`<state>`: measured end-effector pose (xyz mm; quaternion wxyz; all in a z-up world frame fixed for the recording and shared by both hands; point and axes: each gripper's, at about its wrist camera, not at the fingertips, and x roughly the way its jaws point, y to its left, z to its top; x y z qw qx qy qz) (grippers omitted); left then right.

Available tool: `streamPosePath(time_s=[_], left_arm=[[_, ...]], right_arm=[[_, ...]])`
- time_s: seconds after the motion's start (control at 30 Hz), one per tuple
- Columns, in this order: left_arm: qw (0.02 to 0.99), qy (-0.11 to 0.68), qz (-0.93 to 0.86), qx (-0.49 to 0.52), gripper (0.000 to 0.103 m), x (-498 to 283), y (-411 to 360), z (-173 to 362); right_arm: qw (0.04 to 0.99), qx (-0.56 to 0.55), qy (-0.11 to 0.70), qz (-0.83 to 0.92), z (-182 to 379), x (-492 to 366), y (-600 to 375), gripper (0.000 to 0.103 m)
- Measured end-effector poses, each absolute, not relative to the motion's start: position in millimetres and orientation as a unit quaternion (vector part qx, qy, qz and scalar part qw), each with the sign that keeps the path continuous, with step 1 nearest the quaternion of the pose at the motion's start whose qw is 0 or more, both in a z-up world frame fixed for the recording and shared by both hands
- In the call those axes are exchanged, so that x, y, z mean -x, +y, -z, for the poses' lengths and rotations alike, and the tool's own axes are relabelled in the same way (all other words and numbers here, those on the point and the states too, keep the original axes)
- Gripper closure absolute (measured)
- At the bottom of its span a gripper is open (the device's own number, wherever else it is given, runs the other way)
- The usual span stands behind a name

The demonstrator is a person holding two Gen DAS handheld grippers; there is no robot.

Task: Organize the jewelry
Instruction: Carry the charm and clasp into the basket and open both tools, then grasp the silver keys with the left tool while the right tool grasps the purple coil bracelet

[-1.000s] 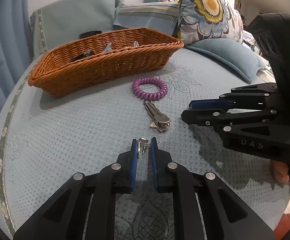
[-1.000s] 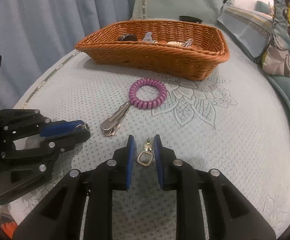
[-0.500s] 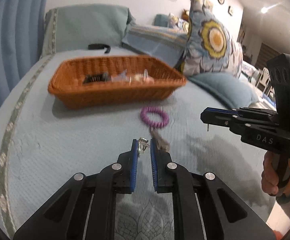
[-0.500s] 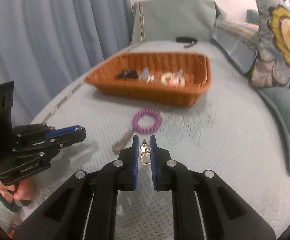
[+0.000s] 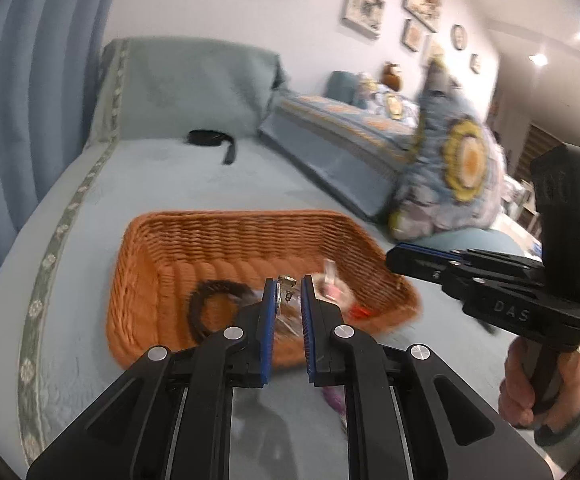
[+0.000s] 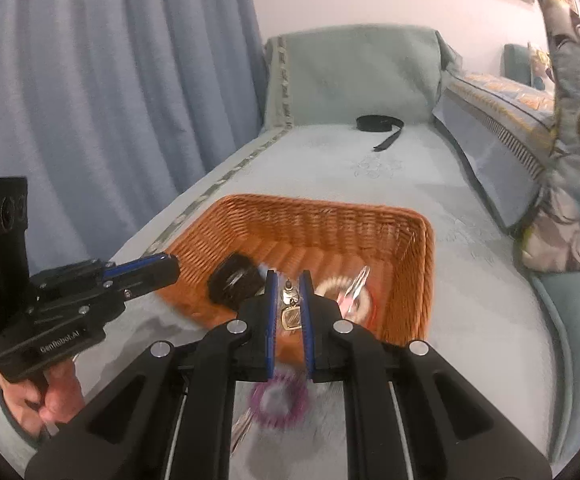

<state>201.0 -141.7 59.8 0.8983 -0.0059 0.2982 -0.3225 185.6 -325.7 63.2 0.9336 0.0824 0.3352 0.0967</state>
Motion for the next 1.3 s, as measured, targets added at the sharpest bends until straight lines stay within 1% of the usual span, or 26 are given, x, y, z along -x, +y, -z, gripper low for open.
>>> streamPosePath(time_s=[0.23,0.5,0.57,0.6,0.67,0.73,0.77,0.8,1.0,1.1,1.17,1.3], left_arm=[[0.902,0.321,0.29,-0.004,0.093,-247.2,-145.5,-40.8],[0.899,0.34,0.276,-0.005,0.092,-264.4,-147.6,-21.5],[0.899,0.344,0.27,-0.008,0.09,-264.6,-147.8,-19.6],[0.9,0.342,0.272,-0.007,0.084,-262.5,-147.3,-20.2],[0.901,0.335,0.276,-0.005,0.078,-255.5,-145.1,-24.4],[0.902,0.323,0.286,0.001,0.075,-244.3,-140.7,-32.8],[0.902,0.319,0.289,0.003,0.068,-240.7,-139.8,-36.0],[0.905,0.31,0.29,0.004,0.065,-233.7,-138.1,-41.3],[0.908,0.291,0.3,0.01,0.065,-194.7,-129.0,-59.9],[0.907,0.284,0.309,0.025,0.064,-165.7,-118.6,-67.2],[0.906,0.282,0.315,0.035,0.063,-143.9,-111.3,-68.0],[0.904,0.287,0.316,0.038,0.061,-108.1,-102.3,-58.1]], right_arm=[[0.907,-0.155,0.386,-0.07,-21.0,-256.3,-350.2,0.094],[0.898,-0.143,0.413,-0.052,-1.6,-272.0,-345.6,0.094],[0.896,-0.144,0.417,-0.051,-0.8,-273.2,-346.8,0.093],[0.894,-0.148,0.418,-0.057,-1.4,-272.3,-347.5,0.092],[0.895,-0.154,0.414,-0.063,-4.9,-269.1,-349.3,0.088],[0.901,-0.154,0.4,-0.069,-13.7,-258.5,-349.6,0.084],[0.903,-0.151,0.396,-0.069,-17.8,-253.4,-349.1,0.079],[0.904,-0.15,0.393,-0.071,-21.7,-249.3,-349.0,0.079],[0.916,-0.143,0.363,-0.094,-49.0,-193.9,-342.9,0.079],[0.92,-0.144,0.349,-0.103,-56.4,-158.6,-340.6,0.079],[0.92,-0.147,0.345,-0.11,-55.8,-137.4,-339.4,0.079],[0.92,-0.132,0.356,-0.099,-36.7,-99.8,-333.1,0.079]])
